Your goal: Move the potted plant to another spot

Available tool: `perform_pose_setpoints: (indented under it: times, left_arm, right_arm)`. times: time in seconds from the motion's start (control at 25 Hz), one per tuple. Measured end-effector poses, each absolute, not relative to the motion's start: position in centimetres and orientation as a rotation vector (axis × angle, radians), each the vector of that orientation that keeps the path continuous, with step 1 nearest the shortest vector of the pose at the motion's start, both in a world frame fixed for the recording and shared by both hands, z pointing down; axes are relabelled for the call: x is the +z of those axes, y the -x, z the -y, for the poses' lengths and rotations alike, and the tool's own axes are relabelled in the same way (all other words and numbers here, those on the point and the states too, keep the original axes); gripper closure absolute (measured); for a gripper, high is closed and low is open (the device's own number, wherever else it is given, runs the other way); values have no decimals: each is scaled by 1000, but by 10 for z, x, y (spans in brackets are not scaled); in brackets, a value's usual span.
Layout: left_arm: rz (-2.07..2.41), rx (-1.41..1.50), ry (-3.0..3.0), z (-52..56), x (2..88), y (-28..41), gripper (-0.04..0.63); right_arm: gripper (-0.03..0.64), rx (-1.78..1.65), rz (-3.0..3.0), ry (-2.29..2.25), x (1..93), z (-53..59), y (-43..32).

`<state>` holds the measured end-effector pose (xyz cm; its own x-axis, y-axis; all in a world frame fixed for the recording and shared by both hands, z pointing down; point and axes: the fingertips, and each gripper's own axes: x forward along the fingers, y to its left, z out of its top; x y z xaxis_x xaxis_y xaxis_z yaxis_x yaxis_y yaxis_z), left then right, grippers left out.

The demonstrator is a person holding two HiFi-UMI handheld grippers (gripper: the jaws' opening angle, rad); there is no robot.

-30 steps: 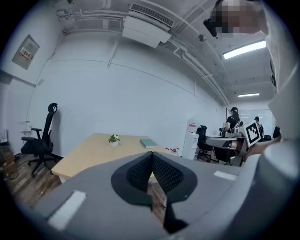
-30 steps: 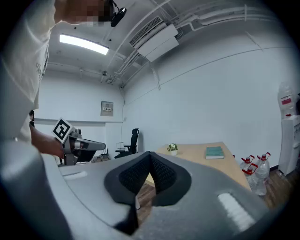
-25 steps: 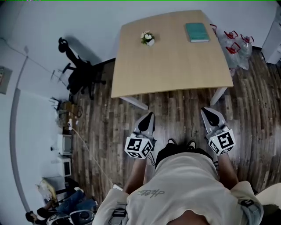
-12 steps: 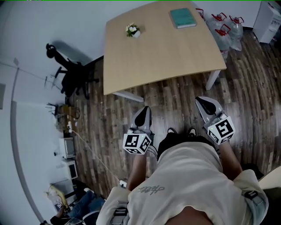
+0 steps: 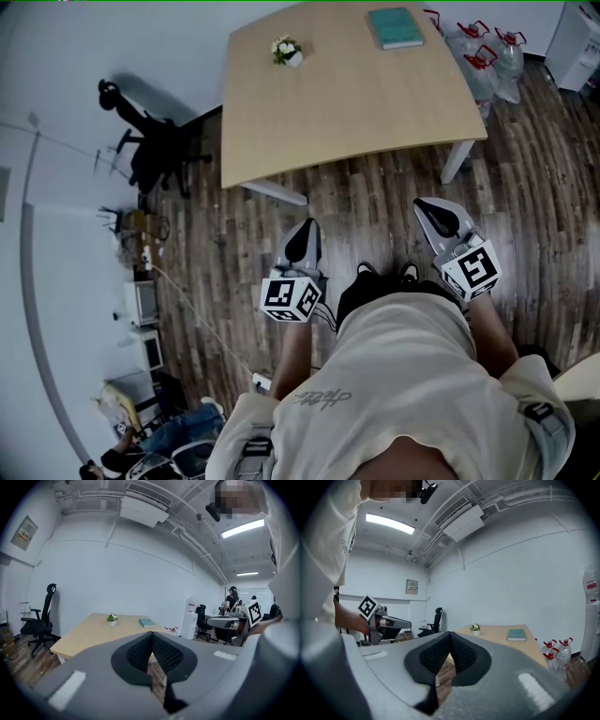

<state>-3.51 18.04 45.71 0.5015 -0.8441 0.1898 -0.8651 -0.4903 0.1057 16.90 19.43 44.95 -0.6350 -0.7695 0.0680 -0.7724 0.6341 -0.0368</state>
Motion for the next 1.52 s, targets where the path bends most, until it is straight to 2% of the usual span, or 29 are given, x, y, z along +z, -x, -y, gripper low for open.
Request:
perform_pose_setpoints:
  times: [1.32,1.52]
  left_arm:
    - [1489,179,-2511,-178,467,44,575]
    - [1498,187,-2503,-177,469,39,504]
  right_arm:
    - [614,113,2797,-1286,457,-196,-159]
    - [614,126,2802,-1297,457,-197,-167]
